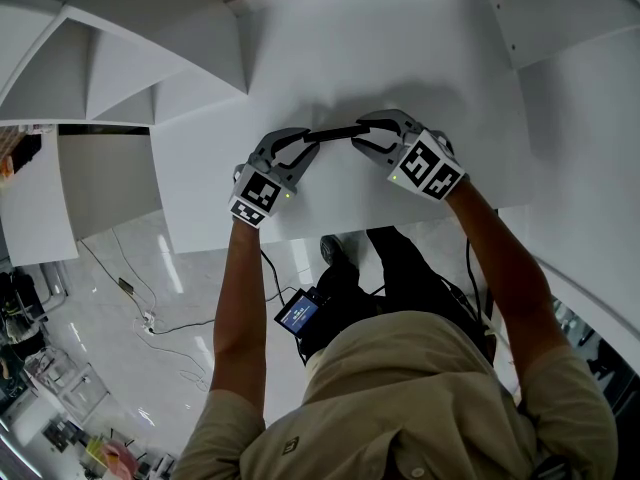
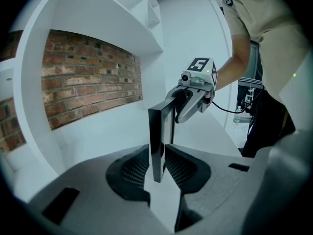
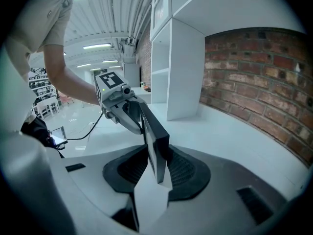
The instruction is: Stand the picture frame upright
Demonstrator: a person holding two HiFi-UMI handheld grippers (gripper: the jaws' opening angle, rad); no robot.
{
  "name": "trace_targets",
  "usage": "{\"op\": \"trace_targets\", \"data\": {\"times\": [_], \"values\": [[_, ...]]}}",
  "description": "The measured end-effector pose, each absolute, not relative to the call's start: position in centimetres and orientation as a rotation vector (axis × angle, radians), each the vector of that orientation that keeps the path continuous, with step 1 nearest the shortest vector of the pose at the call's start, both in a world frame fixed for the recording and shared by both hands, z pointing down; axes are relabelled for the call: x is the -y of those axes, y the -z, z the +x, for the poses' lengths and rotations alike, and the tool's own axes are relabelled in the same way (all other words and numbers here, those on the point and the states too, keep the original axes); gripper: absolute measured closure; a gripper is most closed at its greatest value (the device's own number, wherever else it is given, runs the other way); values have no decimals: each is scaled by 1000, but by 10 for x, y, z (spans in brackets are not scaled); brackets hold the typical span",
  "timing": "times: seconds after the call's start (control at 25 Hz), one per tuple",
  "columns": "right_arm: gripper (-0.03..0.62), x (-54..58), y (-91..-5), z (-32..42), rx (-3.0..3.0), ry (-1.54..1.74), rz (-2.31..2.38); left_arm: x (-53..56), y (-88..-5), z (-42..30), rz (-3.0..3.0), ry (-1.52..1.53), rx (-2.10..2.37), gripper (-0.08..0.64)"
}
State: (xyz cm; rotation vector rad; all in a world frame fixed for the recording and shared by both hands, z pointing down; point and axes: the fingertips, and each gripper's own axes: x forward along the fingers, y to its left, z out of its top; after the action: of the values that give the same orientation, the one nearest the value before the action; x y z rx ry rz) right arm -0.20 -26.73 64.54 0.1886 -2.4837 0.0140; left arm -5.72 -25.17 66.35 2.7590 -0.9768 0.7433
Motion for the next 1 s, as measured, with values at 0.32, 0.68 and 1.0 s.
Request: {"op": "trace_targets", "data": {"times": [0.32,0.68,1.0], "values": [[458,266,-647,-3,2476,-25,189,250,-662,-60,2756,-738,978,472],[453,266,-649,-5,2471,-27,194,251,-662,-59,2767,-740,962,472],[439,265,-651,1,2459,-38,206,248,-661,-65,2759,-744,970,472]]}}
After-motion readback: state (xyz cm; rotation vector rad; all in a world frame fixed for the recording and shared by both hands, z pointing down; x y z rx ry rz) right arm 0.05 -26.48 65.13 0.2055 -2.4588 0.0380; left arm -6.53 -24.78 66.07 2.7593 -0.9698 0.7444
